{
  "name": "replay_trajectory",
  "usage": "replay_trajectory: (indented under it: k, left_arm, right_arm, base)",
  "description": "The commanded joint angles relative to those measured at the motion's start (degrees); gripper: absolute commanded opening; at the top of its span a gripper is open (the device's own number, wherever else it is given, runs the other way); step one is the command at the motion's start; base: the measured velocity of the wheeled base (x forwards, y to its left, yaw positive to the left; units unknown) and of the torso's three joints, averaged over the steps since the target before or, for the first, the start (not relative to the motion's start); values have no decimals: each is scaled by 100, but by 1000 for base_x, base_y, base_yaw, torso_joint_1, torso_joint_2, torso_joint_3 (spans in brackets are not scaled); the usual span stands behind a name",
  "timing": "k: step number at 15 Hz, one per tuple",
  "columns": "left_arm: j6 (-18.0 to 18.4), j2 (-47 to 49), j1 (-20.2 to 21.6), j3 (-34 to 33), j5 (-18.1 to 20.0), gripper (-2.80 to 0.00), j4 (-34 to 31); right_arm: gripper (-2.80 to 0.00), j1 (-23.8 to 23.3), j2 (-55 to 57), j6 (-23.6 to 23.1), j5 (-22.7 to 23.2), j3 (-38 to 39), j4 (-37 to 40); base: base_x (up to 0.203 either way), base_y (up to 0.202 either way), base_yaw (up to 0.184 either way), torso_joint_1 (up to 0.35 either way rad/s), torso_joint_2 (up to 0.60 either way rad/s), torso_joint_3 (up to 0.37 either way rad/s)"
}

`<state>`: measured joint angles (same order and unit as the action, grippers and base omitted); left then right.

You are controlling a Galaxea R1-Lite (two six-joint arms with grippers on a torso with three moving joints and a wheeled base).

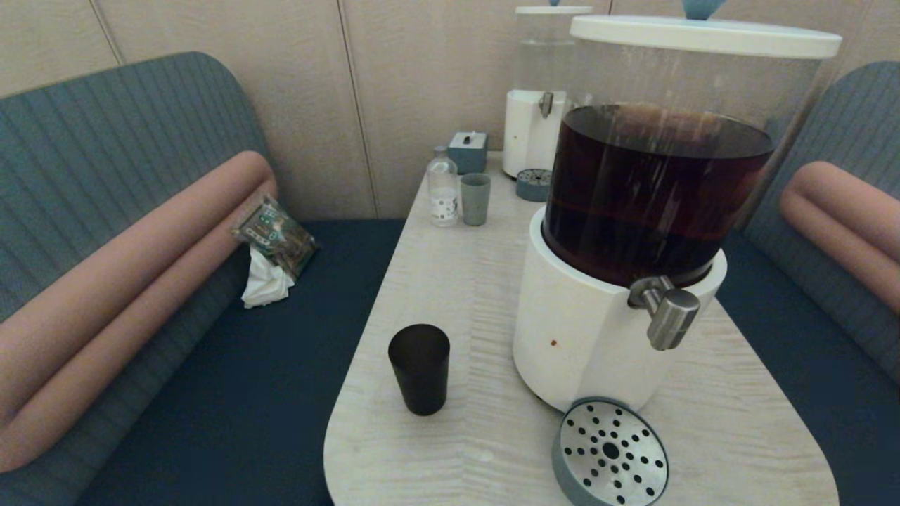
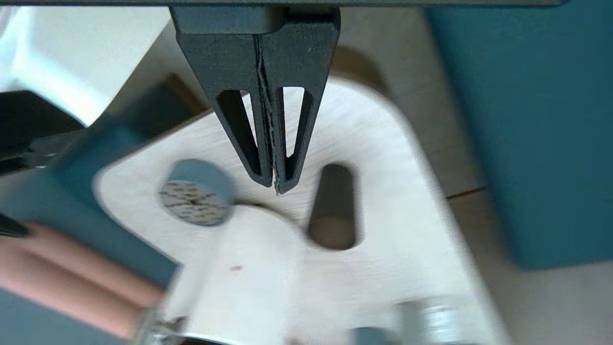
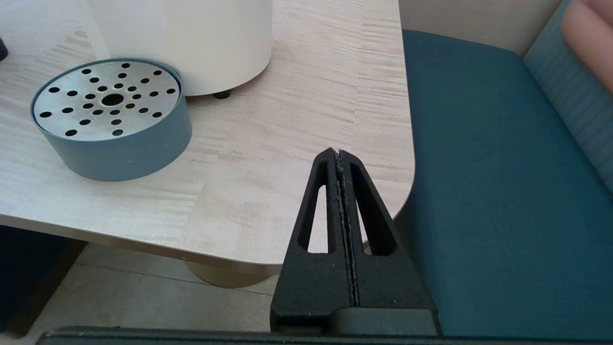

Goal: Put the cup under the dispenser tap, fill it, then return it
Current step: Pick up the cup

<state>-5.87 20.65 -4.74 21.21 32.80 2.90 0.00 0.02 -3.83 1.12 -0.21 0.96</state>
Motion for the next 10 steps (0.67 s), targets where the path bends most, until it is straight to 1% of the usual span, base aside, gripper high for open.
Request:
replay_trajectory:
  k: [1,4,5,8,10]
  left_arm:
    - [-19,941,-97,-304,151,-280,889]
    - [-8,2372,-122,-519,287,-280,2158]
    - [-1,2956,-118,-558,307,-280,2670]
    - [-11,4665,-15,-620,349,-280,4532]
    - [-79,5506,40,-618,314,-280,5761]
  right_arm:
    - [-280,0,-11,-4,2,3,0]
    - [-280,0,-11,-4,2,-4,0]
    - [-280,0,-11,-4,2,3,0]
    - [-280,0,-11,-4,2,3,0]
    - [-280,0,-11,-4,2,3,0]
  base:
    - [0,0,0,0,0,0]
    - [0,0,0,0,0,0]
    - [0,0,0,0,0,0]
    - [0,0,0,0,0,0]
    - [0,0,0,0,0,0]
